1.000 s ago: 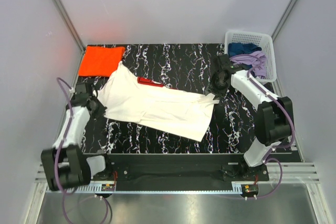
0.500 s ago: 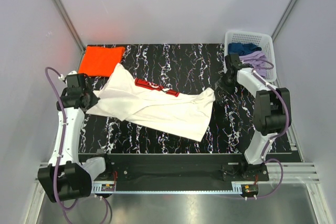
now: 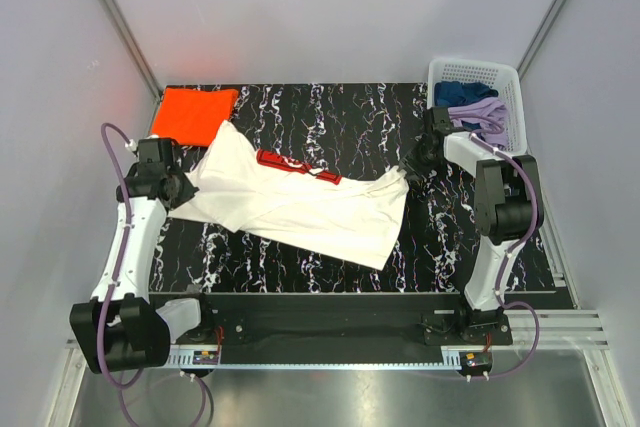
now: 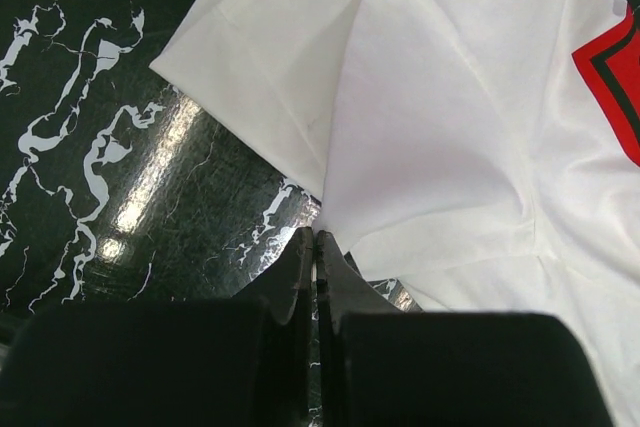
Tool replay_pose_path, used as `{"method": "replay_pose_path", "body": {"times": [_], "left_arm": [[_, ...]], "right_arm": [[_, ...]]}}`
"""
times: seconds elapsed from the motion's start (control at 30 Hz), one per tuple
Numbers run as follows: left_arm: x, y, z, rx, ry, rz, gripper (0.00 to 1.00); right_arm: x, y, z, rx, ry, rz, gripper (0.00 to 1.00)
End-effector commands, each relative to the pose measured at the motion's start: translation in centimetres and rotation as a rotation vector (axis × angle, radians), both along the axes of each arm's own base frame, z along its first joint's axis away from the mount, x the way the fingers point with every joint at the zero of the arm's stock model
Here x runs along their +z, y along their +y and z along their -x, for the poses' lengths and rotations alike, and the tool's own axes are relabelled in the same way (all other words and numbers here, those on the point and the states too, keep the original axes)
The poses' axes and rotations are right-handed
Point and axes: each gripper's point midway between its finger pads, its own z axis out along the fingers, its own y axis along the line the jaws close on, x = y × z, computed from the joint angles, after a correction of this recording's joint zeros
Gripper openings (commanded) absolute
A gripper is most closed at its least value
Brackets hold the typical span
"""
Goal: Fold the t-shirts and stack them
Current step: Flatten the tshirt out
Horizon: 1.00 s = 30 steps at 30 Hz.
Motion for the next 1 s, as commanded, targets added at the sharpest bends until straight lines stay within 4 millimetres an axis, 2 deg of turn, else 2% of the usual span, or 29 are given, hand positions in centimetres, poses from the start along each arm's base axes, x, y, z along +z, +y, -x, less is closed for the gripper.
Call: {"method": "replay_pose_path", "body": {"times": [0.0,0.13,0.3,0.57,0.8,0.97], "left_arm": [[1.1,-0.1,-0.9,-0.027,-0.037,-0.025,0.00],[1.0,-0.4,-0.9,-0.039,-0.033,-0.025,0.00],[1.0,-0.7,-0.8,-0.054,-0.032,-0.030,0.00],[0.8,-1.1,-0.8,-0.068,-0.031,-0.023,0.00],[0.8,-1.4,-0.7,-0.079,-0.032,-0.021,0.00],[0.8,-1.5,-0.7,-0.083,-0.033,-0.020,0.00]], "right_arm": [[-0.1,0.8,-0.6,0.025,-0.036,-0.031,0.39],[-0.3,0.8,-1.4,0.029,-0.040,-0.019,0.38],[0.5,0.3,-2.5,0.047,-0.061,0.024,0.38],[0.9,0.0,-3.3,0.087,-0.078,0.055,0.38],[2.1,0.0,-4.8,0.128,-0.122,0.085,0.38],[1.6,0.5,-4.8,0.146,-0.104,0.063,0.36]]}}
